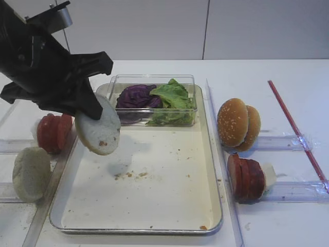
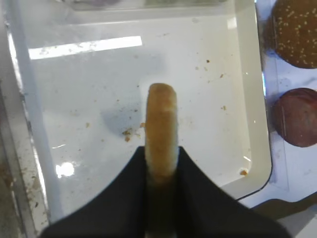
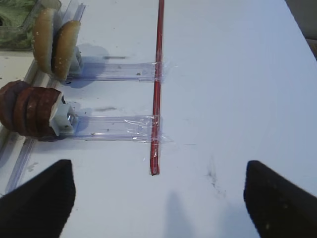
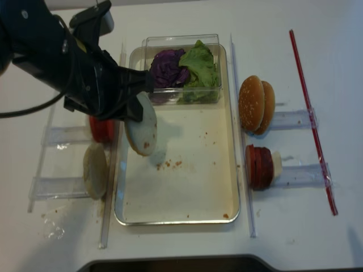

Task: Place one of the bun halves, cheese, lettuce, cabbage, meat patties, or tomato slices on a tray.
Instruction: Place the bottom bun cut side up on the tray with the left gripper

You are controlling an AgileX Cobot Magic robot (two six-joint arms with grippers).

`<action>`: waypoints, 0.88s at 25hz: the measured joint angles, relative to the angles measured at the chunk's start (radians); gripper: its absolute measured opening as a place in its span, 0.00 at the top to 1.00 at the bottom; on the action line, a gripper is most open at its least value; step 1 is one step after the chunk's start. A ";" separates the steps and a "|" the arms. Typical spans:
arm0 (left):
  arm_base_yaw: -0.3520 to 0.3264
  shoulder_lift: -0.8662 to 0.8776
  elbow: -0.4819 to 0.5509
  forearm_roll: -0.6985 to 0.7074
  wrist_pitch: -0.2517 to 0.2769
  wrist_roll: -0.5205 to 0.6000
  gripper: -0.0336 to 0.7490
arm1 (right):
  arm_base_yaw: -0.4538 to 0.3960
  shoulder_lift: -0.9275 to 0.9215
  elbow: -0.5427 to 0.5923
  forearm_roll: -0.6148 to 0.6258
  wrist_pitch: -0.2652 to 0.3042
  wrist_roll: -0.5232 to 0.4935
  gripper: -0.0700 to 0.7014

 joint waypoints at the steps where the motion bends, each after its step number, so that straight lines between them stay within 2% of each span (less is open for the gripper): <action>1: 0.000 0.000 0.011 -0.018 -0.012 0.013 0.87 | 0.000 0.000 0.000 0.000 0.000 0.000 0.02; 5: 0.000 0.000 0.058 -0.098 -0.065 0.065 0.87 | 0.000 0.000 0.000 0.000 0.000 0.000 0.02; 12: 0.002 0.001 0.156 -0.373 -0.157 0.300 0.87 | 0.000 0.000 0.000 0.000 0.000 0.000 0.02; 14: 0.033 0.001 0.201 -0.477 -0.171 0.397 0.87 | 0.000 0.000 0.000 0.000 0.000 0.000 0.02; 17: 0.075 0.013 0.229 -0.575 -0.164 0.484 0.87 | 0.000 0.000 0.000 0.000 0.000 0.000 0.02; 20: 0.095 0.066 0.242 -0.679 -0.117 0.587 0.87 | 0.000 0.000 0.000 0.000 0.000 0.000 0.02; 22: 0.097 0.111 0.246 -0.703 -0.094 0.616 0.87 | 0.000 0.000 0.000 0.000 0.000 0.000 0.02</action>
